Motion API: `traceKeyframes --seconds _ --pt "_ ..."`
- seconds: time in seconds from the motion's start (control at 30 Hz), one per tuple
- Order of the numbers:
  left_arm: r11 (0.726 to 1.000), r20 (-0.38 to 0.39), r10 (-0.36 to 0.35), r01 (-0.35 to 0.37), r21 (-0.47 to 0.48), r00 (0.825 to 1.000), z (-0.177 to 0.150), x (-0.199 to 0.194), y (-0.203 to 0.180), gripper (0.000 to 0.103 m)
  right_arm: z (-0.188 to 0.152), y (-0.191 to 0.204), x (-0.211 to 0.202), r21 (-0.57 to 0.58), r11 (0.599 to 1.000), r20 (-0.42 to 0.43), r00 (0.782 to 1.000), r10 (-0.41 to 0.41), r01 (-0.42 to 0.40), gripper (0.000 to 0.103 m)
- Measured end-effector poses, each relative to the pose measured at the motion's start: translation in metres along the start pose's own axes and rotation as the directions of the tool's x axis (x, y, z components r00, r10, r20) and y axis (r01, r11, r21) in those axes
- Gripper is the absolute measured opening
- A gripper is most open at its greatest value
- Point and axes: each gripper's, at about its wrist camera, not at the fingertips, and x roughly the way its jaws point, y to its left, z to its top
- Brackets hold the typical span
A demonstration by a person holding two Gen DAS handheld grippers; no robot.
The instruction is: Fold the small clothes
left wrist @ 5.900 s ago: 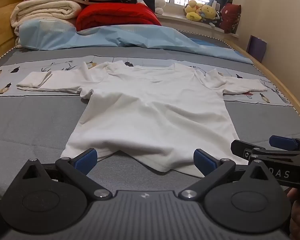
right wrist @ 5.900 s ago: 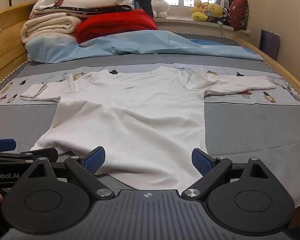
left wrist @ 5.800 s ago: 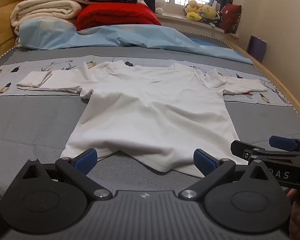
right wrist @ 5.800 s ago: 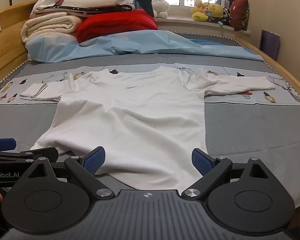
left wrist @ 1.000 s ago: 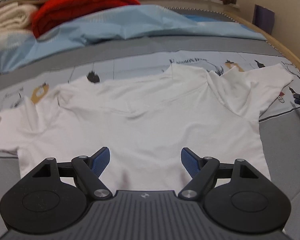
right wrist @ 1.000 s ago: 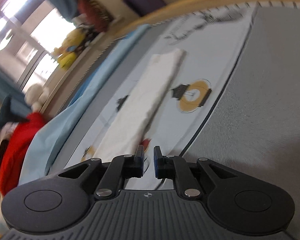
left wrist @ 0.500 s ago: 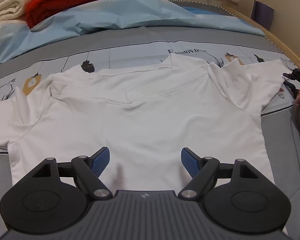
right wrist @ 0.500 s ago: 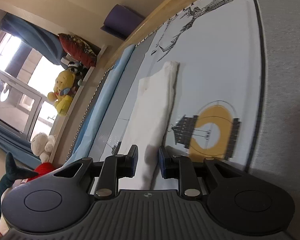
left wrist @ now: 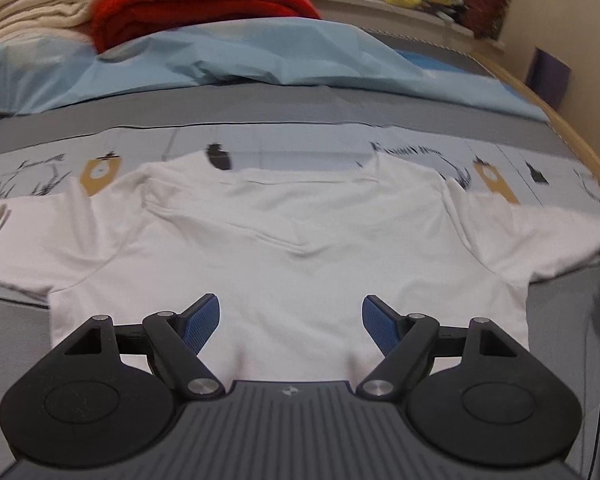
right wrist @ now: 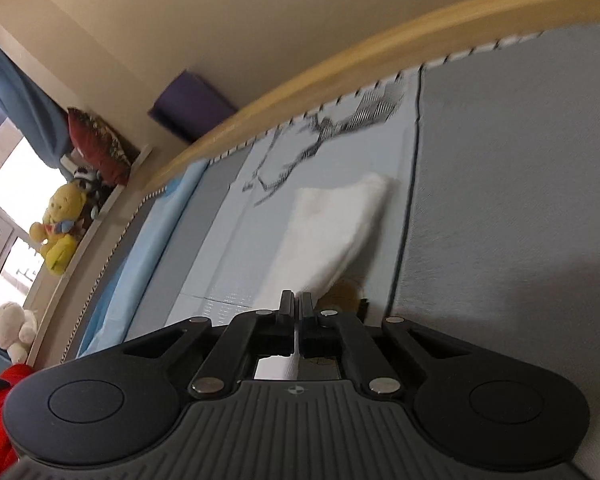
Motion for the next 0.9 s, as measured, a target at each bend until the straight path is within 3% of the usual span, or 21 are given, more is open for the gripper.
traceKeyframes --seconds 0.07,0.13,0.17,0.23,0.3,0.33,0.37,0.43,0.47,0.5,0.57,0.6,0.63,0.67,0.7,0.73,0.8,0.83,0.87,0.9 --pt "0.999 -0.004 0.006 -0.006 -0.033 1.0 0.002 -0.004 0.012 0.083 -0.006 0.023 -0.025 -0.061 0.998 0.042 0.999 0.03 -0.028 0.001" --pt "0.998 -0.005 0.019 -0.019 -0.064 1.0 0.004 -0.009 0.025 0.083 -0.022 0.067 -0.058 -0.213 0.969 0.064 0.988 0.14 -0.124 0.0" --pt "0.996 -0.005 0.03 -0.031 -0.079 1.0 0.006 -0.011 0.034 0.083 -0.037 0.095 -0.079 -0.32 0.928 0.056 0.973 0.223 -0.194 0.001" --pt "0.991 -0.009 0.049 -0.05 -0.12 0.999 0.011 -0.015 0.052 0.083 -0.076 0.146 -0.121 -0.495 0.795 -0.023 0.92 0.391 -0.35 0.0" --pt "0.982 -0.016 0.069 -0.07 -0.173 0.998 0.017 -0.018 0.073 0.083 -0.128 0.185 -0.163 -0.585 0.618 -0.195 0.831 0.521 -0.525 0.001" --pt "0.976 -0.019 0.078 -0.08 -0.203 0.997 0.02 -0.02 0.084 0.083 -0.16 0.201 -0.185 -0.587 0.52 -0.317 0.767 0.558 -0.621 0.001" --pt "0.967 -0.021 0.087 -0.09 -0.238 0.996 0.024 -0.022 0.096 0.083 -0.186 0.209 -0.198 -0.562 0.452 -0.423 0.71 0.563 -0.693 0.003" --pt "0.948 -0.023 0.098 -0.1 -0.302 0.995 0.03 -0.025 0.118 0.083 -0.24 0.219 -0.219 -0.468 0.328 -0.652 0.571 0.498 -0.82 0.006" --pt "0.937 -0.023 0.103 -0.105 -0.332 0.994 0.034 -0.027 0.129 0.083 -0.266 0.219 -0.227 -0.429 0.296 -0.742 0.52 0.424 -0.854 0.01" --pt "0.929 -0.023 0.106 -0.107 -0.353 0.994 0.036 -0.028 0.138 0.083 -0.286 0.218 -0.233 -0.424 0.291 -0.787 0.508 0.35 -0.858 0.012" --pt "0.911 -0.024 0.11 -0.11 -0.396 0.994 0.04 -0.03 0.155 0.083 -0.314 0.21 -0.239 -0.468 0.332 -0.827 0.538 0.162 -0.819 0.012" --pt "0.904 -0.027 0.109 -0.11 -0.412 0.994 0.041 -0.031 0.161 0.082 -0.317 0.206 -0.238 -0.486 0.374 -0.824 0.557 0.105 -0.79 0.012" --pt "0.897 -0.029 0.103 -0.105 -0.429 0.994 0.043 -0.03 0.168 0.082 -0.314 0.2 -0.238 -0.489 0.44 -0.817 0.573 0.072 -0.753 0.015" --pt "0.892 -0.029 0.098 -0.101 -0.441 0.995 0.044 -0.029 0.172 0.08 -0.307 0.194 -0.234 -0.479 0.517 -0.81 0.584 0.051 -0.71 0.017" --pt "0.887 -0.028 0.089 -0.092 -0.453 0.996 0.045 -0.028 0.176 0.075 -0.299 0.188 -0.229 -0.465 0.571 -0.807 0.59 0.042 -0.677 0.018" --pt "0.883 -0.03 0.076 -0.081 -0.463 0.997 0.045 -0.025 0.18 0.071 -0.29 0.176 -0.228 -0.453 0.616 -0.791 0.61 0.056 -0.644 0.018" --pt "0.873 -0.032 0.039 -0.05 -0.486 0.999 0.046 -0.019 0.185 0.058 -0.278 0.159 -0.222 -0.468 0.649 -0.736 0.671 0.091 -0.601 0.018" --pt "0.869 -0.031 0.023 -0.035 -0.494 0.999 0.046 -0.015 0.187 0.055 -0.274 0.151 -0.213 -0.501 0.667 -0.7 0.712 0.063 -0.551 0.018" --pt "0.865 -0.032 0.008 -0.023 -0.502 0.999 0.047 -0.009 0.189 0.048 -0.271 0.144 -0.206 -0.516 0.689 -0.68 0.732 0.031 -0.508 0.02" --pt "0.86 -0.032 -0.01 -0.007 -0.511 0.999 0.048 -0.002 0.191 0.043 -0.267 0.137 -0.195 -0.505 0.717 -0.675 0.737 0.019 -0.481 0.021"
